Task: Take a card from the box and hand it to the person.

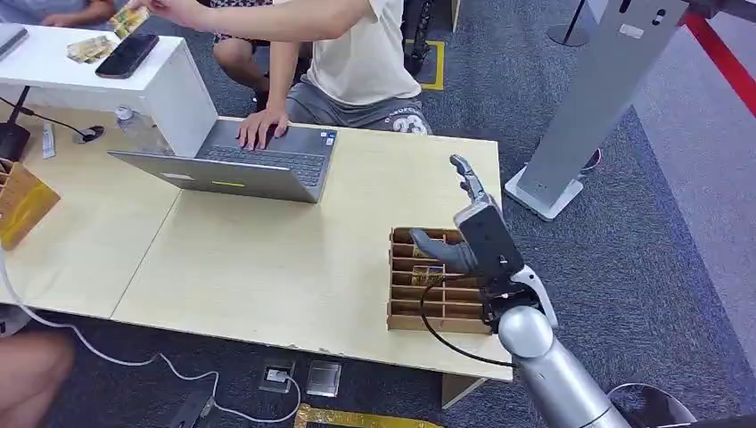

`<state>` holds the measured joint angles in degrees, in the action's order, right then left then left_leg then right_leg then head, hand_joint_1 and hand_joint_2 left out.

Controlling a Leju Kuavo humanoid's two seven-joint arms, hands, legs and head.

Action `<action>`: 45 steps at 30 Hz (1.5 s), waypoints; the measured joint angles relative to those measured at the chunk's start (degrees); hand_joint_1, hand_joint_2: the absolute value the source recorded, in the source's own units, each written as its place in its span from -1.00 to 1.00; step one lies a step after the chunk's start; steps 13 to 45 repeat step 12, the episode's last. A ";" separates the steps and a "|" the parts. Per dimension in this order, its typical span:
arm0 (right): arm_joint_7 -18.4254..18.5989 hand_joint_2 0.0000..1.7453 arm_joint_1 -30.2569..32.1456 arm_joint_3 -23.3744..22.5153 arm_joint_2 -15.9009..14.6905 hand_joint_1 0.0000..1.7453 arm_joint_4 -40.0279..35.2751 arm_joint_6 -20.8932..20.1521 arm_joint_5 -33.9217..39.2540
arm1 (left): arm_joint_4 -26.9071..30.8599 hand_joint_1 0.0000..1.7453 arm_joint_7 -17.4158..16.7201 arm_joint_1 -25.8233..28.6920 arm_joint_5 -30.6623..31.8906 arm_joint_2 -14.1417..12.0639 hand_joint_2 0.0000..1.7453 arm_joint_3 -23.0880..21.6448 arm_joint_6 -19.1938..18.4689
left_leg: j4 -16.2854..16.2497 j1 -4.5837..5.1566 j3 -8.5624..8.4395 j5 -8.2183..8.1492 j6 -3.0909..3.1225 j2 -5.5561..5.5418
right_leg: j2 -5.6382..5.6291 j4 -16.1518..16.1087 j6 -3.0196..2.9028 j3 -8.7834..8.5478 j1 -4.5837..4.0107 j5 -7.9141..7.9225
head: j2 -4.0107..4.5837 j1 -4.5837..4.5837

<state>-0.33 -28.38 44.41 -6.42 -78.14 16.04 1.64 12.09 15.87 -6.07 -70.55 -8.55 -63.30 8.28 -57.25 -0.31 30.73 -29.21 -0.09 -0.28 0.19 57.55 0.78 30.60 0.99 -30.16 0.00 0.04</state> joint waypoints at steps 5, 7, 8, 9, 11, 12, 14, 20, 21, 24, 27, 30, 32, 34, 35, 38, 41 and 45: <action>0.63 1.00 2.48 -0.90 -1.97 -1.00 -3.68 -0.55 3.64 | 0.00 -1.00 -0.29 0.05 -0.07 -0.02 -1.00 0.02 0.15 | 0.00 0.00 -0.04 0.00 0.00 0.02 | -0.01 -0.01 0.00 0.00 0.00 0.00 | 0.00 0.02; 1.49 1.00 4.01 -1.62 -2.78 -1.00 -5.45 -1.07 8.69 | 0.00 -1.00 -0.44 0.10 -0.07 -0.02 -1.00 0.02 0.15 | 0.00 0.00 -0.03 0.00 0.00 0.01 | 0.01 -0.01 0.00 -0.01 0.00 0.00 | 0.00 0.02; 1.59 1.00 4.89 -1.79 -3.30 -1.00 -6.36 -1.09 10.55 | 0.00 -1.00 -0.50 0.14 -0.07 -0.02 -1.00 0.02 0.15 | 0.00 0.00 -0.02 0.00 0.00 0.01 | 0.00 -0.01 0.00 -0.01 0.00 0.00 | 0.00 0.00; 1.88 1.00 5.77 -1.95 -3.74 -1.00 -7.20 -1.09 11.59 | 0.00 -1.00 -0.57 0.15 -0.11 -0.02 -1.00 0.02 0.17 | 0.00 0.00 -0.02 0.00 0.00 0.01 | -0.01 -0.01 0.00 0.00 0.00 0.00 | 0.00 0.00; 2.14 1.00 7.56 -2.51 -4.46 -1.00 -8.50 -1.42 12.66 | 0.02 -1.00 -0.66 0.12 -0.22 -0.02 -1.00 0.04 0.20 | 0.00 0.00 -0.02 -0.01 -0.01 0.02 | -0.01 -0.01 0.00 0.00 0.00 0.00 | 0.00 0.04; 1.97 1.00 8.49 -2.86 -4.75 -1.00 -8.98 -1.77 13.16 | 0.02 -1.00 -0.66 0.12 -0.22 -0.02 -1.00 0.04 0.20 | 0.00 0.00 -0.02 -0.01 -0.01 0.02 | -0.01 -0.01 0.00 -0.01 0.00 0.00 | 0.00 0.04; 1.97 1.00 8.49 -2.86 -4.75 -1.00 -8.98 -1.77 13.16 | 0.02 -1.00 -0.66 0.12 -0.22 -0.02 -1.00 0.04 0.20 | 0.00 0.00 -0.02 -0.01 -0.01 0.02 | -0.01 -0.01 0.00 -0.01 0.00 0.00 | 0.00 0.04; 1.97 1.00 8.49 -2.86 -4.75 -1.00 -8.98 -1.77 13.16 | 0.02 -1.00 -0.66 0.12 -0.22 -0.02 -1.00 0.04 0.20 | 0.00 0.00 -0.02 -0.01 -0.01 0.02 | -0.01 -0.01 0.00 -0.01 0.00 0.00 | 0.00 0.04; 1.97 1.00 8.49 -2.86 -4.75 -1.00 -8.98 -1.77 13.16 | 0.02 -1.00 -0.66 0.12 -0.22 -0.02 -1.00 0.04 0.20 | 0.00 0.00 -0.02 -0.01 -0.01 0.02 | -0.01 -0.01 0.00 -0.01 0.00 0.00 | 0.00 0.04; 1.97 1.00 8.49 -2.86 -4.75 -1.00 -8.98 -1.77 13.16 | 0.02 -1.00 -0.66 0.12 -0.22 -0.02 -1.00 0.04 0.20 | 0.00 0.00 -0.02 -0.01 -0.01 0.02 | -0.01 -0.01 0.00 -0.01 0.00 0.00 | 0.00 0.04; 1.97 1.00 8.49 -2.86 -4.75 -1.00 -8.98 -1.77 13.16 | 0.02 -1.00 -0.66 0.12 -0.22 -0.02 -1.00 0.04 0.20 | 0.00 0.00 -0.02 -0.01 -0.01 0.02 | -0.01 -0.01 0.00 -0.01 0.00 0.00 | 0.00 0.04; 1.97 1.00 8.49 -2.86 -4.75 -1.00 -8.98 -1.77 13.16 | 0.02 -1.00 -0.66 0.12 -0.22 -0.02 -1.00 0.04 0.20 | 0.00 0.00 -0.02 -0.01 -0.01 0.02 | -0.01 -0.01 0.00 -0.01 0.00 0.00 | 0.00 0.04; 1.97 1.00 8.49 -2.86 -4.75 -1.00 -8.98 -1.77 13.16 | 0.02 -1.00 -0.66 0.12 -0.22 -0.02 -1.00 0.04 0.20 | 0.00 0.00 -0.02 -0.01 -0.01 0.02 | -0.01 -0.01 0.00 -0.01 0.00 0.00 | 0.00 0.04; 1.97 1.00 8.49 -2.86 -4.75 -1.00 -8.98 -1.77 13.16 | 0.02 -1.00 -0.66 0.12 -0.22 -0.02 -1.00 0.04 0.20 | 0.00 0.00 -0.02 -0.01 -0.01 0.02 | -0.01 -0.01 0.00 -0.01 0.00 0.00 | 0.00 0.04; 1.97 1.00 8.49 -2.86 -4.75 -1.00 -8.98 -1.77 13.16 | 0.02 -1.00 -0.66 0.12 -0.22 -0.02 -1.00 0.04 0.20 | 0.00 0.00 -0.02 -0.01 -0.01 0.02 | -0.01 -0.01 0.00 -0.01 0.00 0.00 | 0.00 0.04; 1.97 1.00 8.49 -2.86 -4.75 -1.00 -8.98 -1.77 13.16 | 0.02 -1.00 -0.66 0.12 -0.22 -0.02 -1.00 0.04 0.20 | 0.00 0.00 -0.02 -0.01 -0.01 0.02 | -0.01 -0.01 0.00 -0.01 0.00 0.00 | 0.00 0.04; 1.97 1.00 8.49 -2.86 -4.75 -1.00 -8.98 -1.77 13.16 | 0.02 -1.00 -0.66 0.12 -0.22 -0.02 -1.00 0.04 0.20 | 0.00 0.00 -0.02 -0.01 -0.01 0.02 | -0.01 -0.01 0.00 -0.01 0.00 0.00 | 0.00 0.04; 1.97 1.00 8.49 -2.86 -4.75 -1.00 -8.98 -1.77 13.16 | 0.02 -1.00 -0.66 0.12 -0.22 -0.02 -1.00 0.04 0.20 | 0.00 0.00 -0.02 -0.01 -0.01 0.02 | -0.01 -0.01 0.00 -0.01 0.00 0.00 | 0.00 0.04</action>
